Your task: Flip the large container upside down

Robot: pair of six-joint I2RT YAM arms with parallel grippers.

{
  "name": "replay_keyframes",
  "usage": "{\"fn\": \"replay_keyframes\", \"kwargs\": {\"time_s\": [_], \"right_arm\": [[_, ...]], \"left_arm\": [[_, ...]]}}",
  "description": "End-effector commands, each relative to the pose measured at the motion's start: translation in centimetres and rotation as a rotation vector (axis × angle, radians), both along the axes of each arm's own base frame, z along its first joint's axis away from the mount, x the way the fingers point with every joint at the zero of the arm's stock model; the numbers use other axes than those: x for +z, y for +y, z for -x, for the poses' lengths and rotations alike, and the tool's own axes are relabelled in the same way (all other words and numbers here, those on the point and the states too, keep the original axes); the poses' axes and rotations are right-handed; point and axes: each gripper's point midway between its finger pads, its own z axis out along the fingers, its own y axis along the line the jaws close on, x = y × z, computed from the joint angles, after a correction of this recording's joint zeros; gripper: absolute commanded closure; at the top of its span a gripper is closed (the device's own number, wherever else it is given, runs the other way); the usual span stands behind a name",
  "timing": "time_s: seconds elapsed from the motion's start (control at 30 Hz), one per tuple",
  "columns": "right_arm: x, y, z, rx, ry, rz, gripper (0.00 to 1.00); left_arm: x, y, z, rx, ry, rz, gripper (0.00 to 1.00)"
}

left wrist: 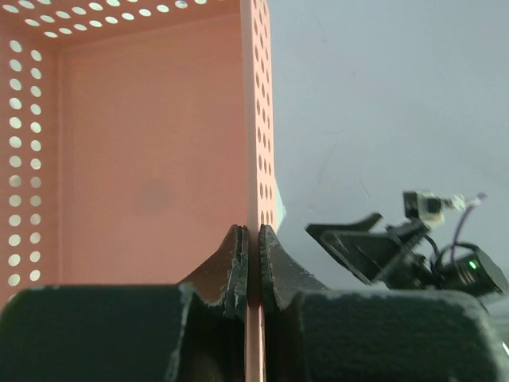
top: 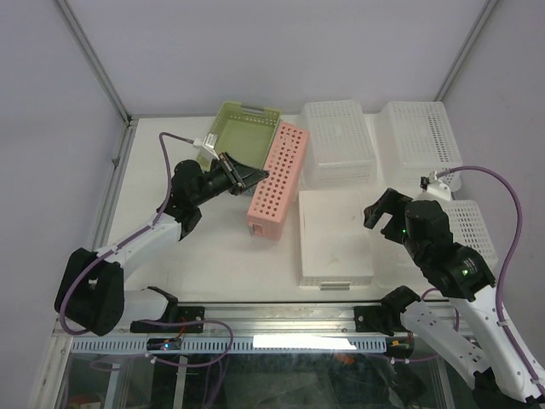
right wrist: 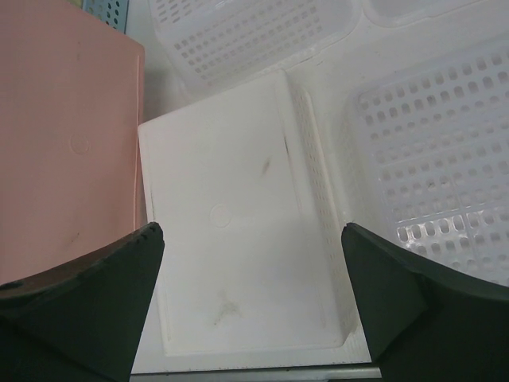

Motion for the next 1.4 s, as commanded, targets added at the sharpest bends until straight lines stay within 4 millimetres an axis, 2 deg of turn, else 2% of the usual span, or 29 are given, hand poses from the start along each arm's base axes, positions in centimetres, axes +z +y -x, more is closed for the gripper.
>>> {"fn": "replay_keyframes", "kwargs": {"time_s": [0.0,0.2,0.47,0.6,0.7,0.83,0.9,1.03,1.2,1.37], "right_arm": [[1.2,0.2,-0.8,-0.011,-0.043,-0.019,0.02],[0.5,1.2,-1.3,0.019,-0.035,-0.034,0.02],[0.8,2.8,-1.9,0.06,-0.053,-0.098,0.01],[0.9,4.4,-1.7,0.112,-0.037,-0.164,0.01],[0.4,4.7,-1.5,0.117,-0.021,-0.184,0.01],[0.0,4.9,-1.7,0.119,-0.029,-0.196,0.01],[0.0,5.1,-1.8,0.123,-0.03,-0.197,0.01],[0.3,5.4,-2.5,0.123,-0.032,-0.194,0.01],[0.8,6.0,-3.0,0.143,-0.042,-0.203,0.01],[0.6,6.3,-2.9,0.149,-0.033,-0.218,0.01]], "left_arm": [[3.4,0.8,-3.4,0.075,-0.125,0.061,1.0],[3.2,3.0,-6.4,0.135,-0.121,0.051,1.0],[0.4,7.7,-11.1,0.244,-0.056,0.014,1.0],[-0.9,10.3,-13.2,0.288,-0.027,-0.024,1.0],[-1.4,12.9,-14.6,0.332,-0.003,-0.048,1.0],[-1.2,16.3,-15.8,0.394,-0.001,-0.067,1.0],[-0.9,17.1,-16.0,0.405,-0.006,-0.075,1.0],[-0.1,16.8,-15.0,0.374,-0.013,-0.092,1.0],[1.3,16.1,-12.6,0.341,-0.029,-0.094,1.0],[3.8,12.2,-10.1,0.221,-0.048,0.003,1.0]]}}
